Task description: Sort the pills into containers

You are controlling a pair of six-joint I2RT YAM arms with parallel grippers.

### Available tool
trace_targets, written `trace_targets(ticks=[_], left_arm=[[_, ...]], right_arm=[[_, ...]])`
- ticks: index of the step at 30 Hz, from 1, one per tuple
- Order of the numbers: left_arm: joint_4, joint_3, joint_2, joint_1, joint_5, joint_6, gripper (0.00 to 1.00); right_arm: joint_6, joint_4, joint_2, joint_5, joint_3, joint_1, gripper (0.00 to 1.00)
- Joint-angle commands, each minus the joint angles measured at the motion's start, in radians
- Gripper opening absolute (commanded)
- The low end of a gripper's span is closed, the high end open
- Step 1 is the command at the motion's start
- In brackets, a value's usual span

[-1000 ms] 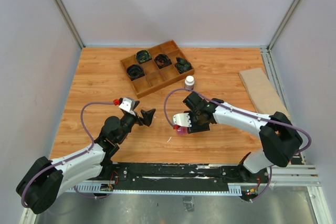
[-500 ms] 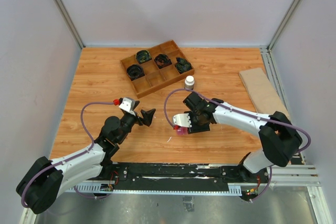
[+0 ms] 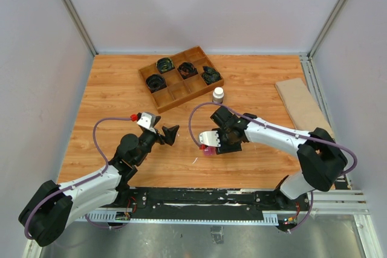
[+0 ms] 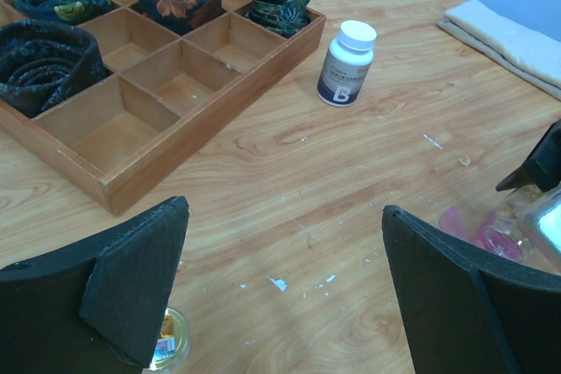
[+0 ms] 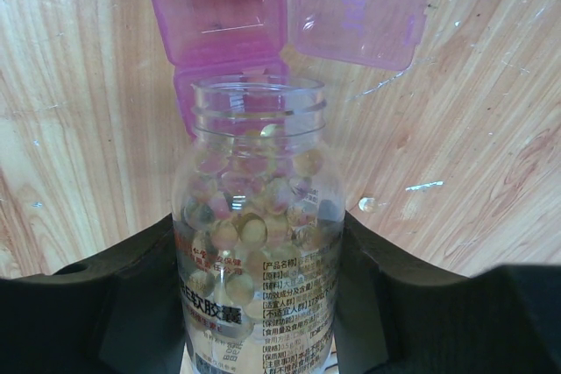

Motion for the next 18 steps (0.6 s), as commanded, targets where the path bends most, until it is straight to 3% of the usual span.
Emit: trace_targets(ticks=[1, 4, 7, 10, 12, 15, 18], left_arm=[[0.038, -0.005, -0.008, -0.007, -0.008, 0.014, 0.96], [0.038, -0.004, -0.006, -0.007, -0.009, 0.014, 0.96], [0.038, -0.002, -0.001, -0.007, -0.007, 0.014, 0.96], [0.038, -0.003, -0.006, -0.007, -0.008, 0.014, 0.96], [0.038, -0.002, -0.002, -0.007, -0.007, 0.014, 0.96], [0.038, -0.003, -0.004, -0.007, -0.006, 0.015, 0.96], [0.038, -0.001, -0.001, -0.007, -0.007, 0.013, 0.96]], right_arm=[[-0.002, -0.018, -0.018, -0.002, 0.009, 0.009, 0.01], [-0.009, 0.011, -0.057, -0.03, -0.013, 0.009, 0.01], [0.008, -0.043, 0.014, 0.004, 0.032, 0.004, 0.01], [-0.009, 0.033, -0.068, -0.019, -0.024, 0.01, 0.01], [0.001, -0.044, 0.012, 0.003, 0.023, 0.004, 0.0], [-0.008, 0.013, -0.067, -0.038, -0.009, 0.011, 0.01], [-0.005, -0.047, 0.005, -0.01, 0.019, 0.011, 0.01]])
